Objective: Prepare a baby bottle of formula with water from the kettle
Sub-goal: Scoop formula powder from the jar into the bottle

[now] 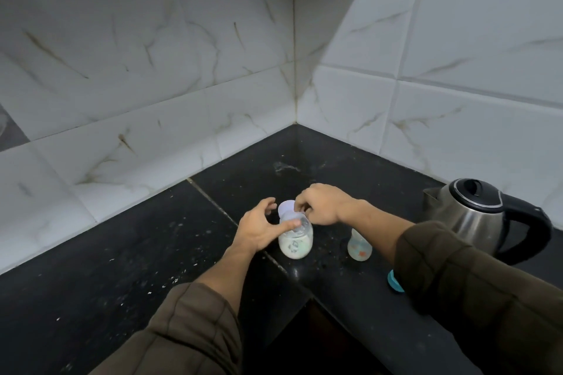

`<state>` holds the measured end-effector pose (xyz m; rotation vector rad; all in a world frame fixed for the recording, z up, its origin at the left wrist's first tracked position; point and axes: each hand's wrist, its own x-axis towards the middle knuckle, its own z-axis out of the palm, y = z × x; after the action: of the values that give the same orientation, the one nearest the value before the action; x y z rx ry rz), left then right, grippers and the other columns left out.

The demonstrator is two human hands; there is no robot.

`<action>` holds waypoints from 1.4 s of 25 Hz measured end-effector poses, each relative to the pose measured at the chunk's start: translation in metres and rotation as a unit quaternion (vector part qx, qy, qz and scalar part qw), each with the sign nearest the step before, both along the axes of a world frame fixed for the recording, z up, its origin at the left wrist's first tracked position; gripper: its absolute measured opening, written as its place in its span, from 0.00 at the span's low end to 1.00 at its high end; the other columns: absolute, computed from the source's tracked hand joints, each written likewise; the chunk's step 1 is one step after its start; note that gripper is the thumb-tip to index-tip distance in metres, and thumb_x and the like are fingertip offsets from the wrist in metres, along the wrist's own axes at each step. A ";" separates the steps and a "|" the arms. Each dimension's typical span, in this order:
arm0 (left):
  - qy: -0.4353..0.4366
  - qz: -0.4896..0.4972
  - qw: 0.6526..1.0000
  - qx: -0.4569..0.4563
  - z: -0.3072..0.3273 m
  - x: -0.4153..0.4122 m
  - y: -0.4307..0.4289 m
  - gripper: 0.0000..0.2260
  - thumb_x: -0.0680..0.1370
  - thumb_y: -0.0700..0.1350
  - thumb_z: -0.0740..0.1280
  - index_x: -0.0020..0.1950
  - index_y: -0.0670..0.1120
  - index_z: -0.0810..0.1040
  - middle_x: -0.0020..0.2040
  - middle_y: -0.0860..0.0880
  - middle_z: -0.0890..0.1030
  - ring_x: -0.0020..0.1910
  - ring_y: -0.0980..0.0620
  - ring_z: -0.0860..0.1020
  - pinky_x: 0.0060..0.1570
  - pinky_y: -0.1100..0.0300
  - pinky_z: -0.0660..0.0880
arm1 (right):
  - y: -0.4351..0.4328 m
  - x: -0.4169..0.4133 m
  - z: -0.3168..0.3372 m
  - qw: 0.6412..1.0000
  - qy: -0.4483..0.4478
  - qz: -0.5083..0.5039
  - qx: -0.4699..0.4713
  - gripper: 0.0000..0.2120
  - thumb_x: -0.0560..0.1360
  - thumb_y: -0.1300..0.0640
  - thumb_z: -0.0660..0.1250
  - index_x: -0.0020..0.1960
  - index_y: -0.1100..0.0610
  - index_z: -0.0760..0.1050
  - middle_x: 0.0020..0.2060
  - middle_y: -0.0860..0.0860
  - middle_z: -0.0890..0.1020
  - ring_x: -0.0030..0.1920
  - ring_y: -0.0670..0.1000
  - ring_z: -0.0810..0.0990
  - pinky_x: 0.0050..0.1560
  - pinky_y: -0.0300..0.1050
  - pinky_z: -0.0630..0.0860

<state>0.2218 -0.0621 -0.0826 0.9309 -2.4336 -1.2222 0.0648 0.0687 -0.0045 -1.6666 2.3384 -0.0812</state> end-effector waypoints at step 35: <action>0.081 -0.023 0.944 -0.318 0.016 -0.056 0.030 0.34 0.69 0.64 0.73 0.72 0.53 0.74 0.68 0.56 0.77 0.67 0.57 0.74 0.70 0.62 0.68 | -0.005 -0.007 -0.009 0.987 0.159 0.014 0.020 0.38 0.73 0.44 0.68 0.82 0.45 0.60 0.79 0.49 0.66 0.83 0.61 0.44 0.68 0.76 0.23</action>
<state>0.1656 -0.0320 -0.0665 0.5555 -2.4680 -0.4285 0.0581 0.0640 -0.0137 -1.8051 2.5191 0.2561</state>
